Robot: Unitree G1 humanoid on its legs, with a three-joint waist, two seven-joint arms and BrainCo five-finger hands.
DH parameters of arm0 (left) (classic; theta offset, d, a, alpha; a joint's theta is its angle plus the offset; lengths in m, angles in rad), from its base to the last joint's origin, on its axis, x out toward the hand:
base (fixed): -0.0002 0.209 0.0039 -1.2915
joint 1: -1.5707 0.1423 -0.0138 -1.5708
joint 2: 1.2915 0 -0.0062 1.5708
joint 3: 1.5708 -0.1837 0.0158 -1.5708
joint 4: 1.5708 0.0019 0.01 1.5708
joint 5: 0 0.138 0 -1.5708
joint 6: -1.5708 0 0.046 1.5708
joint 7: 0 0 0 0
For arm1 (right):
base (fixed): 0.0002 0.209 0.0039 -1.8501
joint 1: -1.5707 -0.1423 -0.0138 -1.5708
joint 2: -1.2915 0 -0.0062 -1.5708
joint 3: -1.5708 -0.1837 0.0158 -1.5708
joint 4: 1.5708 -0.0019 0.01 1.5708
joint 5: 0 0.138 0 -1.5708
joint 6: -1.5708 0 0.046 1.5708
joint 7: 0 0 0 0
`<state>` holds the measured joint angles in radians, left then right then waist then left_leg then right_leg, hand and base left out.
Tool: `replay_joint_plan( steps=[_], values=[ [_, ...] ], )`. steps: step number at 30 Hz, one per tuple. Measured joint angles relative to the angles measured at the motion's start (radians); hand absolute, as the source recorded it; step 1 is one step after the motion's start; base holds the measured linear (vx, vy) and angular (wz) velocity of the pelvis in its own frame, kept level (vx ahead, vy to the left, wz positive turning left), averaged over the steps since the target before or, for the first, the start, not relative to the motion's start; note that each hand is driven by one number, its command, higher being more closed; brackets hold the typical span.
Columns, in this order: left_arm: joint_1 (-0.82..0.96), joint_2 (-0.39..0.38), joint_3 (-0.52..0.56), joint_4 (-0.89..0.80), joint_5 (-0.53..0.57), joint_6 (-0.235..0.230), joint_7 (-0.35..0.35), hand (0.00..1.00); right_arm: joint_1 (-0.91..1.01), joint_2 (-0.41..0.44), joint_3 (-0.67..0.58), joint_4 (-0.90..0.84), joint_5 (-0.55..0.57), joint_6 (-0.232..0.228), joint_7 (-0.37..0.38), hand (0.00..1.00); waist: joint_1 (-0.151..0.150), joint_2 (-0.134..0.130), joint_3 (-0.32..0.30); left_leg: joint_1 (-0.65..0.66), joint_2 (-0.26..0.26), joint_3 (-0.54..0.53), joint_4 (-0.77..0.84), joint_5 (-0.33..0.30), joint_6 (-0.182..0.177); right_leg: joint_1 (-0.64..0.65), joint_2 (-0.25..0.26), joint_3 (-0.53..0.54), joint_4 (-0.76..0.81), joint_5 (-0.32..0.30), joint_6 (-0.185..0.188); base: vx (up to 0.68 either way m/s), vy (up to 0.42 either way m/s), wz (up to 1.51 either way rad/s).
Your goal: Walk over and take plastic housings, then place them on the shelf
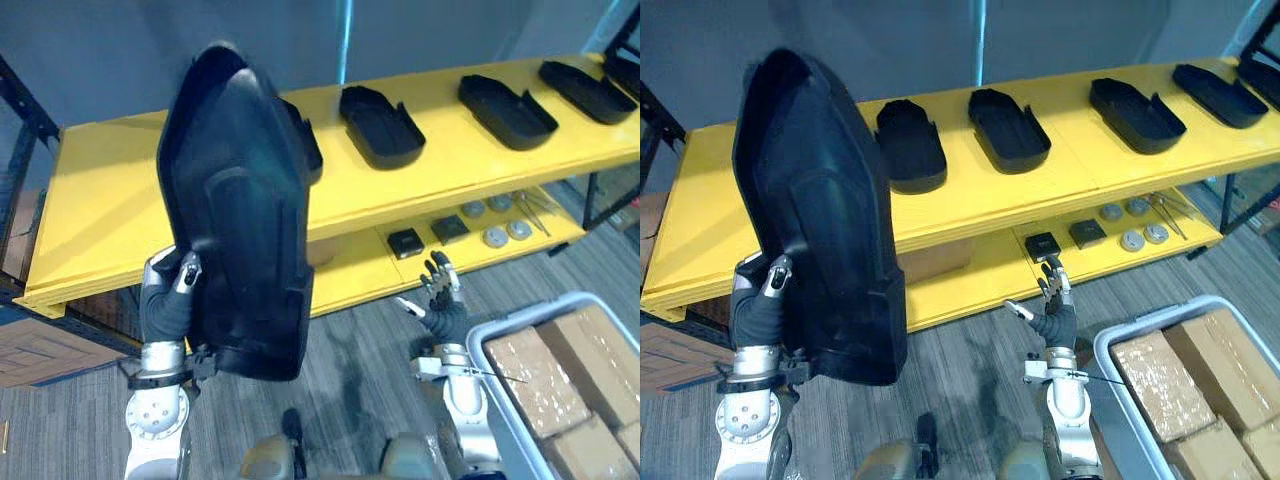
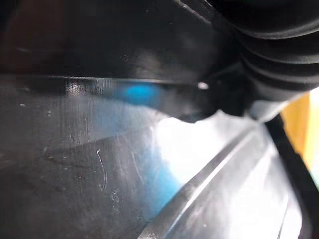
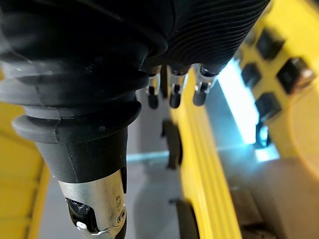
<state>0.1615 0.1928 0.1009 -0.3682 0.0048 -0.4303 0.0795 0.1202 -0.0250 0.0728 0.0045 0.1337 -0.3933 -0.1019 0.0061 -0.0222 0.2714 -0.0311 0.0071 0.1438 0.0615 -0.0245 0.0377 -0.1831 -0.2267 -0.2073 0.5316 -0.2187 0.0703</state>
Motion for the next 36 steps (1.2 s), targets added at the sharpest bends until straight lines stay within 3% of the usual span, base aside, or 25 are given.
replay_joint_plan(
  steps=[2,3,4,5,6,8,11,16,19,21,26,29,32,33,35,36],
  values=[
    [-0.019,0.006,-0.008,0.018,0.000,0.022,0.007,1.00,-0.001,-0.002,0.000,-0.003,0.001,0.000,0.014,0.00,-0.018,0.000,-0.001,0.017,0.000,-0.043,0.002,-0.014,-0.019,-0.012,0.030,0.058,-0.134,0.033,0.026,0.19,-0.163,0.67],
    [-0.018,0.005,-0.013,0.034,0.000,0.030,0.016,1.00,0.002,-0.003,0.004,-0.003,0.001,0.000,0.021,0.00,-0.022,-0.009,-0.006,0.031,-0.004,-0.063,0.008,-0.028,-0.039,-0.001,0.042,0.085,-0.213,0.093,0.012,0.24,-0.252,0.67],
    [-0.009,0.005,-0.014,0.039,0.000,0.040,0.026,1.00,0.004,-0.004,0.015,-0.007,0.000,0.000,0.030,0.00,-0.021,-0.029,-0.018,0.031,-0.022,-0.084,0.022,-0.049,-0.063,0.014,0.040,0.111,-0.272,0.205,0.030,0.24,-0.281,0.64],
    [-0.007,-0.018,-0.025,0.056,0.000,0.041,0.027,1.00,0.002,-0.015,0.021,-0.008,-0.003,-0.001,0.034,0.00,-0.023,-0.006,-0.023,0.034,-0.012,-0.100,0.021,-0.055,-0.073,0.025,0.046,0.094,-0.270,0.197,0.034,0.26,-0.269,0.49],
    [0.015,-0.046,-0.044,0.060,0.001,0.045,0.028,1.00,0.001,-0.047,0.026,-0.027,-0.020,-0.002,0.034,0.00,-0.016,0.036,-0.046,0.029,0.023,-0.111,0.016,-0.053,-0.096,0.046,0.079,0.068,-0.311,0.201,0.019,0.29,-0.225,0.27],
    [0.039,-0.062,-0.050,0.058,0.001,0.045,0.028,1.00,-0.009,-0.074,0.029,-0.064,-0.049,-0.003,0.034,0.00,-0.015,0.073,-0.066,0.032,0.059,-0.117,0.011,-0.046,-0.112,0.080,0.109,0.025,-0.344,0.203,0.006,0.31,-0.200,0.39],
    [0.038,-0.093,-0.051,0.054,-0.036,0.032,0.043,1.00,-0.012,-0.086,0.041,-0.139,-0.049,-0.042,0.048,0.00,-0.015,0.083,-0.073,0.048,0.080,-0.136,0.003,-0.026,-0.137,0.138,0.125,-0.039,-0.347,0.171,-0.038,0.21,-0.129,0.62],
    [0.041,-0.109,-0.080,0.053,-0.090,0.017,0.061,1.00,-0.012,-0.083,0.067,-0.167,-0.058,-0.071,0.025,0.00,-0.012,0.074,-0.072,0.018,0.047,-0.098,-0.001,0.029,-0.104,0.165,0.068,-0.160,-0.297,0.090,-0.032,0.08,-0.043,0.90],
    [0.078,-0.140,-0.082,0.045,-0.128,-0.006,0.057,1.00,-0.024,-0.082,0.071,-0.152,-0.072,-0.086,-0.017,0.00,0.030,0.075,-0.071,0.038,0.049,-0.103,-0.039,0.040,-0.109,0.167,0.067,-0.172,-0.269,0.063,-0.036,-0.01,-0.029,0.27],
    [0.104,-0.143,-0.088,0.027,-0.150,-0.007,0.048,1.00,-0.025,-0.076,0.066,-0.153,-0.072,-0.111,-0.031,0.00,0.030,0.075,-0.071,0.058,0.053,-0.096,-0.069,0.044,-0.112,0.169,0.073,-0.174,-0.272,0.058,-0.034,-0.03,-0.014,-0.02],
    [0.135,-0.144,-0.122,0.024,-0.245,-0.004,-0.016,1.00,0.003,-0.066,0.068,-0.154,-0.067,-0.112,-0.026,0.00,0.019,0.070,-0.073,0.084,0.050,-0.060,-0.083,0.034,-0.103,0.176,0.070,-0.150,-0.274,0.047,-0.017,-0.03,0.028,-0.13],
    [0.162,-0.148,-0.121,0.026,-0.314,-0.005,-0.010,1.00,0.013,-0.063,0.094,-0.146,-0.024,-0.112,-0.006,0.00,0.021,0.063,-0.066,0.000,0.055,-0.039,0.101,-0.054,-0.089,0.140,0.060,-0.104,-0.234,0.037,-0.007,-0.03,0.063,-0.32],
    [0.184,-0.171,-0.120,0.026,-0.344,-0.005,-0.006,1.00,0.012,-0.061,0.131,-0.103,-0.025,-0.113,-0.010,0.00,0.034,0.036,-0.052,-0.042,0.030,-0.058,0.231,-0.063,-0.089,0.153,0.016,-0.076,-0.219,0.039,-0.010,-0.02,0.093,-0.23],
    [0.190,-0.173,-0.121,0.025,-0.342,-0.007,-0.012,1.00,0.010,-0.059,0.131,-0.110,-0.025,-0.114,-0.009,0.00,0.033,0.028,-0.049,-0.058,0.046,-0.055,0.282,-0.095,-0.039,0.154,-0.004,-0.083,-0.213,0.044,-0.003,-0.02,0.129,-0.04],
    [0.190,-0.172,-0.121,0.026,-0.339,-0.008,-0.016,1.00,-0.008,-0.057,0.135,-0.112,-0.022,-0.114,-0.009,0.00,0.025,0.033,-0.051,-0.083,0.119,-0.060,0.345,-0.104,-0.035,0.154,-0.033,-0.080,-0.194,0.041,0.002,0.01,0.167,0.09],
    [0.190,-0.173,-0.120,0.027,-0.327,-0.008,-0.012,1.00,-0.020,-0.058,0.137,-0.110,-0.031,-0.114,-0.010,0.00,0.015,0.032,-0.050,-0.094,0.152,-0.084,0.352,-0.097,-0.045,0.156,-0.067,-0.079,-0.181,0.037,0.022,0.02,0.242,0.14]
  ],
)
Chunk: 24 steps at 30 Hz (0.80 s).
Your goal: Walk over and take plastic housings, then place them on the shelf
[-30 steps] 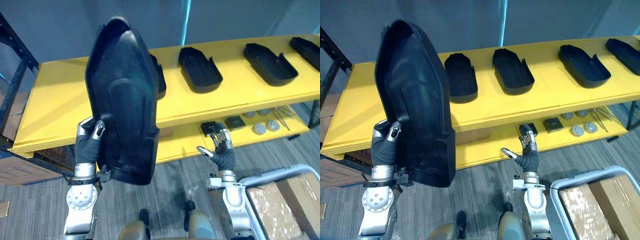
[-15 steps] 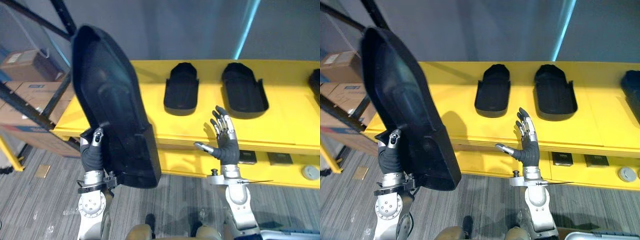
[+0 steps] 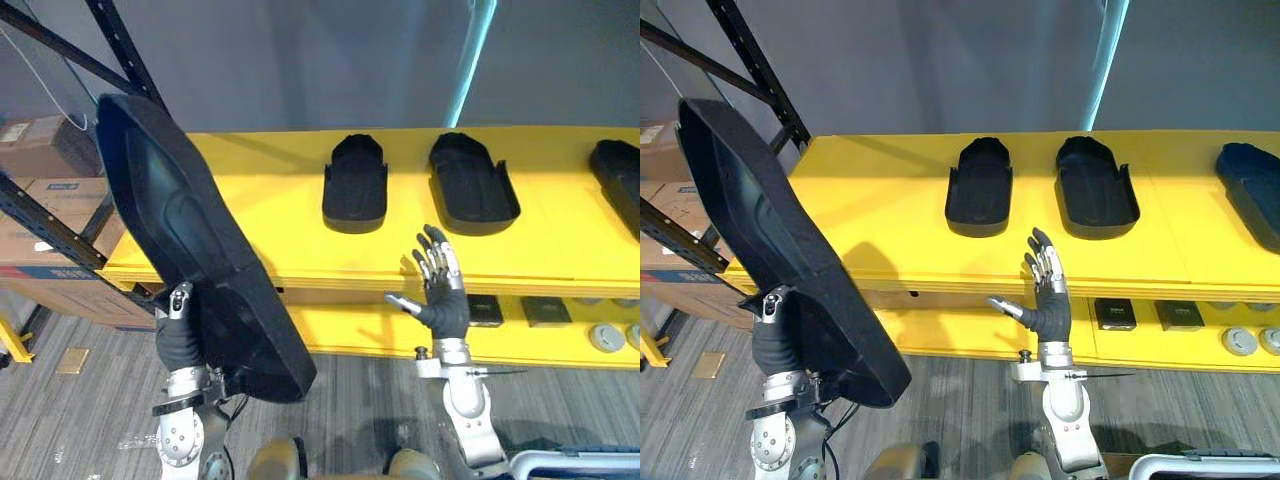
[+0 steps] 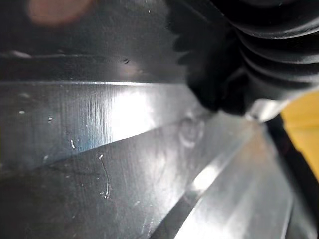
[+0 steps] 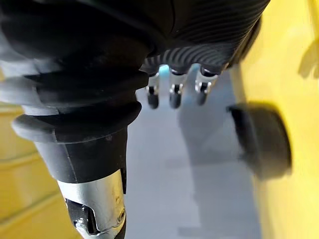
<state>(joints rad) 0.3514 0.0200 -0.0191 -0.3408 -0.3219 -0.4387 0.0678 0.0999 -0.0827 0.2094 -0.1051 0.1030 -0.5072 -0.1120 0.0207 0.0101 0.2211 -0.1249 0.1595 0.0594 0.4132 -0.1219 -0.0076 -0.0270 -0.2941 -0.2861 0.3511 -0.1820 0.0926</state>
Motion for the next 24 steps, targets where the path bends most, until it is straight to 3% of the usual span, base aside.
replay_joint_plan(
  steps=[1,3,4,5,6,7,8,9,10,11,12,14,15,16,18,21,24],
  values=[
    [0.000,0.001,0.001,0.002,0.011,-0.001,0.003,1.00,-0.006,-0.002,0.001,0.004,0.000,0.000,0.000,0.00,-0.006,0.001,0.000,0.002,0.010,-0.005,-0.005,0.004,-0.007,0.001,-0.015,0.003,0.006,-0.001,0.017,0.02,0.243,0.12],
    [-0.011,0.000,-0.001,0.025,0.027,-0.007,-0.004,1.00,-0.017,-0.014,-0.002,0.025,-0.001,-0.013,-0.016,0.00,-0.015,0.021,-0.012,0.021,0.033,0.004,-0.038,0.026,-0.040,0.014,-0.076,0.007,0.019,-0.002,0.088,0.07,0.442,0.13],
    [-0.021,0.001,-0.001,0.036,0.027,-0.007,-0.009,1.00,-0.017,-0.022,-0.005,0.040,-0.001,-0.024,-0.024,0.00,-0.022,0.036,-0.019,0.033,0.027,0.007,-0.061,0.019,-0.086,0.028,-0.092,0.009,0.016,0.009,0.118,0.12,0.641,0.23],
    [-0.040,0.007,0.001,0.052,0.027,-0.006,-0.010,1.00,-0.017,-0.022,-0.007,0.060,-0.002,-0.026,-0.030,0.00,-0.022,0.039,-0.022,0.055,0.004,0.012,-0.071,-0.043,-0.170,0.046,-0.115,0.011,0.005,0.023,0.145,0.14,0.591,0.29],
    [-0.076,0.026,0.007,0.068,0.034,-0.003,-0.009,1.00,-0.022,-0.007,-0.009,0.095,-0.020,-0.024,-0.045,0.00,-0.024,0.006,-0.012,0.055,-0.042,0.019,-0.049,-0.076,-0.159,0.068,-0.165,0.019,-0.010,0.059,0.153,0.13,0.662,0.15],
    [-0.088,0.037,0.018,0.078,0.042,0.009,-0.013,1.00,-0.020,0.011,0.000,0.123,-0.040,-0.022,-0.063,0.00,-0.005,-0.015,-0.003,0.049,-0.061,0.038,-0.029,-0.097,-0.125,0.060,-0.176,0.044,-0.034,0.148,0.111,0.09,0.526,0.05],
    [-0.086,0.042,0.023,0.078,0.042,0.016,-0.014,1.00,-0.013,0.022,0.006,0.121,-0.040,-0.021,-0.064,0.00,-0.004,-0.017,-0.003,0.048,-0.061,0.040,-0.027,-0.102,-0.116,0.057,-0.171,0.044,-0.042,0.193,0.084,0.06,0.463,-0.15],
    [-0.080,0.049,0.041,0.078,0.041,0.037,-0.031,1.00,-0.004,0.047,0.009,0.116,-0.040,-0.024,-0.063,0.00,-0.003,-0.022,-0.006,0.057,-0.055,0.052,-0.040,-0.112,-0.098,0.043,-0.161,0.043,-0.044,0.260,0.035,0.09,0.385,-0.19],
    [-0.071,0.059,0.061,0.077,0.042,0.050,-0.044,1.00,-0.004,0.067,0.014,0.111,-0.040,-0.027,-0.062,0.00,-0.002,-0.022,-0.007,0.073,-0.045,0.061,-0.063,-0.110,-0.087,0.023,-0.129,0.044,-0.006,0.244,0.032,0.10,0.317,-0.18],
    [-0.070,0.065,0.066,0.077,0.044,0.057,-0.047,1.00,-0.002,0.070,0.017,0.104,-0.041,-0.029,-0.061,0.00,-0.004,-0.025,-0.009,0.081,-0.039,0.061,-0.076,-0.107,-0.083,0.018,-0.098,0.048,0.014,0.215,0.051,0.12,0.212,-0.11],
    [-0.070,0.075,0.065,0.077,0.045,0.075,-0.050,1.00,0.012,0.069,0.017,0.068,-0.040,-0.030,-0.060,0.00,-0.006,-0.030,-0.012,0.095,-0.033,0.059,-0.110,-0.096,-0.074,0.013,-0.027,0.071,0.030,0.146,0.084,0.09,0.125,0.06],
    [-0.073,0.082,0.049,0.077,0.057,0.092,-0.044,1.00,0.032,0.069,0.017,0.002,-0.041,-0.032,-0.059,0.00,-0.013,-0.034,-0.015,0.108,-0.037,0.060,-0.161,-0.072,-0.069,0.010,0.070,0.069,-0.011,0.075,0.075,0.10,0.098,0.06],
    [-0.077,0.084,0.035,0.073,0.095,0.101,-0.023,1.00,0.034,0.068,0.017,-0.013,-0.041,-0.037,-0.053,0.00,-0.016,-0.036,-0.017,0.106,-0.050,0.061,-0.179,-0.060,-0.068,0.014,0.109,0.069,-0.090,0.063,0.048,0.09,0.056,0.03],
    [-0.077,0.084,0.032,0.067,0.113,0.109,-0.010,1.00,0.031,0.066,0.017,-0.013,-0.041,-0.037,-0.046,0.00,-0.019,-0.040,-0.019,0.101,-0.058,0.064,-0.182,-0.056,-0.068,0.020,0.115,0.065,-0.128,0.069,0.031,0.09,0.007,-0.01],
    [-0.076,0.075,0.000,0.059,0.193,0.135,0.042,1.00,0.036,0.042,0.017,-0.012,-0.037,-0.034,-0.032,0.00,-0.021,-0.009,-0.026,0.089,-0.060,0.062,-0.199,-0.043,-0.072,0.047,0.135,0.065,-0.212,0.108,0.032,0.09,-0.029,-0.04],
    [-0.079,0.071,-0.003,0.032,0.295,0.161,0.079,1.00,0.031,0.024,0.018,-0.022,-0.015,-0.021,0.004,0.00,-0.032,0.013,-0.037,0.117,-0.054,0.065,-0.255,-0.021,-0.084,0.055,0.140,0.065,-0.221,0.109,0.030,0.09,-0.043,0.01],
    [-0.101,0.074,0.004,0.012,0.335,0.162,0.089,1.00,0.030,0.006,0.016,-0.069,0.003,-0.005,0.008,0.00,-0.034,0.013,-0.037,0.143,-0.049,0.080,-0.288,0.000,-0.089,0.060,0.147,0.071,-0.222,0.102,0.018,0.04,-0.039,-0.07]
  ],
)
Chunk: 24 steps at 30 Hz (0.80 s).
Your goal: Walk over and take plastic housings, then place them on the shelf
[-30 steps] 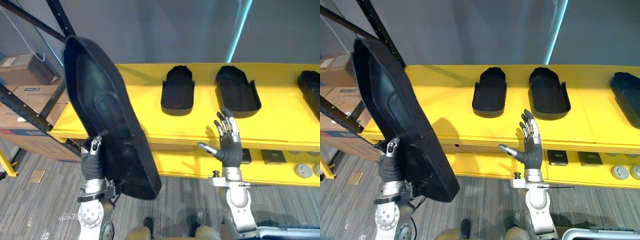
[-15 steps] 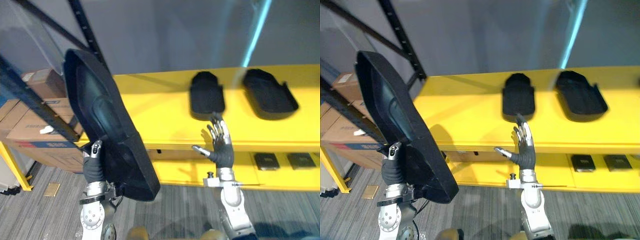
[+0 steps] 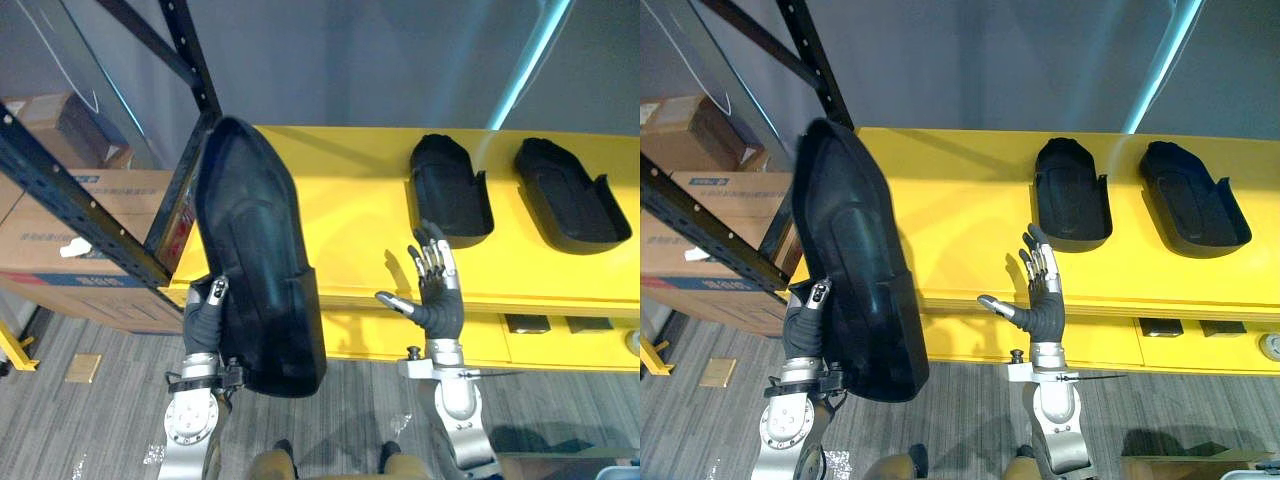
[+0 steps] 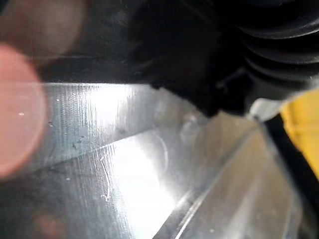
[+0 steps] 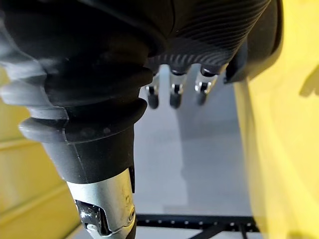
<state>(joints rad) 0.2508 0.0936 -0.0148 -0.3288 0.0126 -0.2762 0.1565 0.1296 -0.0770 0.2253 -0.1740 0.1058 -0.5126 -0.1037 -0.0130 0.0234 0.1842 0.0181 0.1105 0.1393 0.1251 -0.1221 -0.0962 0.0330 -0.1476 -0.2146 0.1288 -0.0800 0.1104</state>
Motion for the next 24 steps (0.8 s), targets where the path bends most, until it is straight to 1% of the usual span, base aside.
replay_joint_plan(
  steps=[2,3,5,6,7,8,9,11,12,13,15,17,18,19,21,22,24],
  values=[
    [-0.048,0.021,0.010,-0.006,0.039,0.018,0.017,1.00,0.000,-0.015,-0.009,-0.039,0.000,0.020,0.001,0.00,-0.001,0.003,0.001,0.001,-0.001,0.011,-0.016,0.014,0.001,-0.014,0.000,0.009,0.001,-0.003,-0.005,-0.01,-0.030,-0.13],
    [-0.085,0.035,0.026,-0.005,0.046,0.045,0.027,1.00,0.001,-0.018,-0.016,-0.050,0.004,0.033,0.007,0.00,-0.003,0.006,0.003,0.000,-0.002,0.016,-0.021,0.019,0.001,-0.023,0.003,0.021,0.002,-0.003,-0.005,-0.03,-0.025,-0.19],
    [-0.141,0.061,0.061,0.015,0.049,0.078,0.054,1.00,0.005,-0.020,-0.030,-0.052,0.009,0.047,0.020,0.00,-0.011,0.013,0.002,0.004,-0.004,0.034,-0.030,0.025,0.000,-0.036,0.009,0.036,0.008,-0.003,-0.005,-0.04,-0.018,-0.23],
    [-0.173,0.076,0.080,0.043,0.063,0.095,0.076,1.00,0.006,-0.021,-0.033,-0.052,0.009,0.058,0.022,0.00,-0.022,0.013,0.002,0.010,-0.007,0.037,-0.037,0.034,0.003,-0.037,0.008,0.043,0.009,-0.003,-0.005,-0.04,-0.014,-0.25],
    [-0.211,0.098,0.103,0.088,0.076,0.123,0.105,1.00,0.007,-0.023,-0.036,-0.054,0.010,0.064,0.032,0.00,-0.034,0.017,0.001,0.026,-0.010,0.040,-0.055,0.043,0.005,-0.038,0.008,0.055,0.012,-0.003,-0.005,-0.03,-0.008,-0.21],
    [-0.230,0.107,0.113,0.114,0.076,0.136,0.113,1.00,0.010,-0.025,-0.041,-0.058,0.013,0.067,0.039,0.00,-0.039,0.021,0.000,0.034,-0.010,0.043,-0.060,0.044,0.005,-0.038,0.009,0.061,0.012,-0.003,-0.005,-0.03,-0.005,-0.26],
    [-0.264,0.119,0.131,0.163,0.075,0.165,0.126,1.00,0.024,-0.028,-0.048,-0.072,0.030,0.081,0.048,0.00,-0.050,0.029,-0.005,0.037,-0.009,0.062,-0.065,0.044,0.005,-0.044,0.012,0.073,0.014,-0.003,-0.005,-0.03,0.002,-0.29],
    [-0.310,0.150,0.159,0.242,0.074,0.225,0.140,1.00,0.050,-0.039,-0.060,-0.102,0.049,0.096,0.080,0.00,-0.060,0.043,-0.007,0.036,-0.010,0.077,-0.065,0.046,0.008,-0.062,0.014,0.100,0.016,0.005,-0.004,-0.03,0.011,-0.38],
    [-0.332,0.165,0.166,0.284,0.069,0.247,0.146,1.00,0.058,-0.046,-0.066,-0.106,0.051,0.098,0.090,0.00,-0.061,0.047,-0.006,0.037,-0.011,0.090,-0.065,0.050,0.014,-0.069,0.014,0.111,0.015,0.010,-0.004,-0.03,0.008,-0.33],
    [-0.355,0.184,0.171,0.332,0.064,0.273,0.150,1.00,0.065,-0.054,-0.066,-0.107,0.054,0.098,0.100,0.00,-0.068,0.051,-0.004,0.036,-0.015,0.089,-0.066,0.056,0.023,-0.070,0.012,0.116,0.009,0.016,-0.006,-0.03,0.001,-0.23],
    [-0.385,0.210,0.186,0.412,0.063,0.313,0.157,1.00,0.064,-0.072,-0.065,-0.114,0.070,0.100,0.121,0.00,-0.085,0.062,0.002,0.038,-0.015,0.091,-0.065,0.060,0.029,-0.071,0.014,0.131,0.001,0.023,-0.005,-0.04,-0.008,-0.16],
    [-0.416,0.223,0.210,0.486,0.055,0.335,0.175,1.00,0.064,-0.086,-0.064,-0.130,0.078,0.103,0.134,0.00,-0.088,0.074,0.008,0.039,-0.017,0.090,-0.065,0.069,0.037,-0.077,0.014,0.139,0.001,0.029,-0.006,-0.05,-0.021,-0.17],
    [-0.447,0.238,0.221,0.549,0.021,0.344,0.185,1.00,0.062,-0.097,-0.065,-0.135,0.080,0.103,0.142,0.00,-0.091,0.083,0.013,0.038,-0.016,0.090,-0.065,0.071,0.037,-0.079,0.015,0.141,0.001,0.030,-0.005,-0.05,-0.024,-0.10],
    [-0.461,0.247,0.232,0.578,0.002,0.344,0.186,1.00,0.060,-0.103,-0.064,-0.135,0.079,0.105,0.146,0.00,-0.093,0.087,0.015,0.036,-0.017,0.090,-0.066,0.074,0.039,-0.082,0.016,0.143,0.002,0.032,-0.005,-0.04,-0.018,-0.06],
    [-0.508,0.296,0.256,0.680,-0.051,0.346,0.190,1.00,0.059,-0.130,-0.061,-0.135,0.079,0.107,0.147,0.00,-0.102,0.102,0.023,0.036,-0.016,0.090,-0.072,0.084,0.041,-0.087,0.019,0.155,-0.001,0.038,-0.007,-0.05,-0.017,-0.07],
    [-0.518,0.307,0.260,0.702,-0.064,0.346,0.190,1.00,0.057,-0.135,-0.061,-0.135,0.079,0.107,0.146,0.00,-0.103,0.105,0.025,0.038,-0.016,0.090,-0.078,0.088,0.039,-0.089,0.019,0.158,-0.001,0.040,-0.007,-0.06,-0.014,-0.10],
    [-0.567,0.344,0.282,0.782,-0.129,0.343,0.190,1.00,0.041,-0.156,-0.058,-0.136,0.080,0.107,0.148,0.00,-0.108,0.118,0.035,0.035,-0.017,0.090,-0.084,0.096,0.043,-0.101,0.022,0.165,0.000,0.047,-0.008,-0.05,-0.012,-0.12]
  ],
)
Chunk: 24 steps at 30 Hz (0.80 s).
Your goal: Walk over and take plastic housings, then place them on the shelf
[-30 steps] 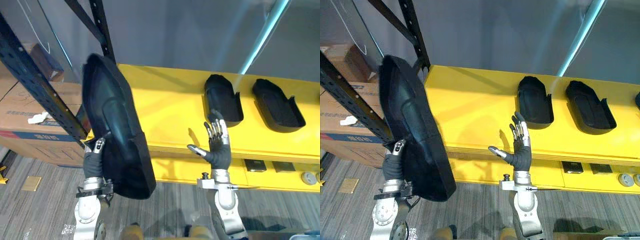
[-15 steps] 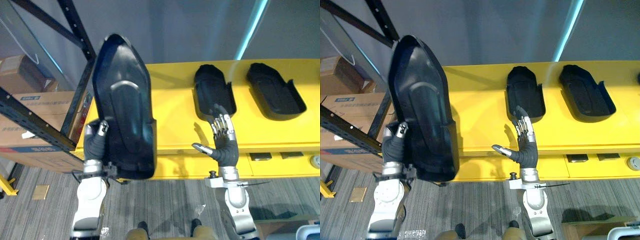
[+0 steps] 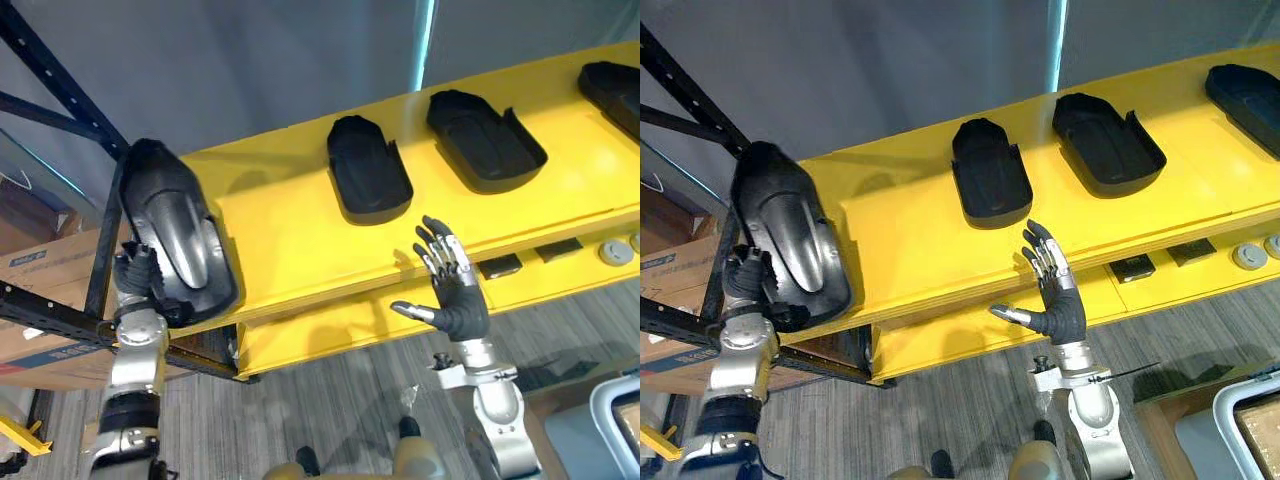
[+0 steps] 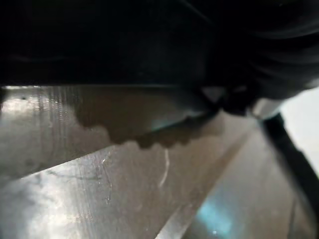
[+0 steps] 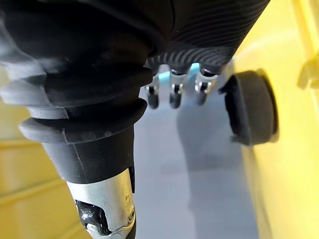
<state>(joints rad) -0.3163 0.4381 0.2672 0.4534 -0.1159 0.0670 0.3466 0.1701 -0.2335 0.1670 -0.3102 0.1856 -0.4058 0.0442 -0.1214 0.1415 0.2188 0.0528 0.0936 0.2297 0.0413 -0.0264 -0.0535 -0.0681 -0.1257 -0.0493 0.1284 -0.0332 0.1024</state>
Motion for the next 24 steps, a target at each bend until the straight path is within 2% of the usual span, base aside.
replay_joint_plan(
  steps=[3,7,10,17,20,24],
  values=[
    [-0.058,0.035,0.003,0.088,-0.048,-0.004,-0.002,1.00,-0.021,-0.024,0.004,-0.001,0.018,0.000,0.015,0.00,-0.006,0.015,0.018,0.001,-0.001,0.001,0.000,0.001,0.000,-0.006,0.001,0.009,0.000,0.001,0.001,-0.06,-0.001,-0.10],
    [-0.127,0.079,0.005,0.156,-0.092,-0.011,-0.012,1.00,-0.064,-0.049,0.021,-0.015,0.038,0.002,0.053,0.00,-0.008,0.018,0.047,-0.018,-0.005,0.005,0.000,0.010,0.004,-0.042,0.000,0.031,0.005,0.001,-0.002,-0.09,-0.006,-0.15],
    [-0.159,0.098,0.004,0.174,-0.122,-0.026,-0.048,1.00,-0.092,-0.058,0.047,-0.047,0.057,0.020,0.068,0.00,-0.022,0.013,0.087,-0.023,-0.016,0.006,-0.007,0.028,0.013,-0.065,-0.010,0.041,0.028,0.001,-0.002,-0.05,0.002,-0.02],
    [-0.185,0.104,-0.006,0.194,-0.165,-0.034,-0.104,1.00,-0.106,-0.063,0.083,-0.065,0.076,0.041,0.080,0.00,-0.035,0.024,0.118,-0.038,-0.027,0.029,-0.032,0.042,0.009,-0.127,-0.017,0.055,0.096,-0.001,-0.001,-0.03,0.007,-0.03],
    [-0.210,0.103,-0.015,0.194,-0.197,-0.037,-0.129,1.00,-0.110,-0.063,0.095,-0.113,0.076,0.041,0.085,0.00,-0.046,0.021,0.144,-0.047,-0.040,0.031,-0.040,0.060,0.013,-0.156,-0.032,0.055,0.137,-0.025,-0.002,-0.05,-0.008,0.07],
    [-0.215,0.100,-0.052,0.192,-0.201,-0.032,-0.131,1.00,-0.127,-0.062,0.115,-0.130,0.076,0.054,0.085,0.00,-0.053,0.018,0.151,-0.063,-0.043,0.059,-0.051,0.060,0.013,-0.216,-0.037,0.076,0.198,-0.053,-0.004,-0.06,-0.014,-0.02]
  ],
)
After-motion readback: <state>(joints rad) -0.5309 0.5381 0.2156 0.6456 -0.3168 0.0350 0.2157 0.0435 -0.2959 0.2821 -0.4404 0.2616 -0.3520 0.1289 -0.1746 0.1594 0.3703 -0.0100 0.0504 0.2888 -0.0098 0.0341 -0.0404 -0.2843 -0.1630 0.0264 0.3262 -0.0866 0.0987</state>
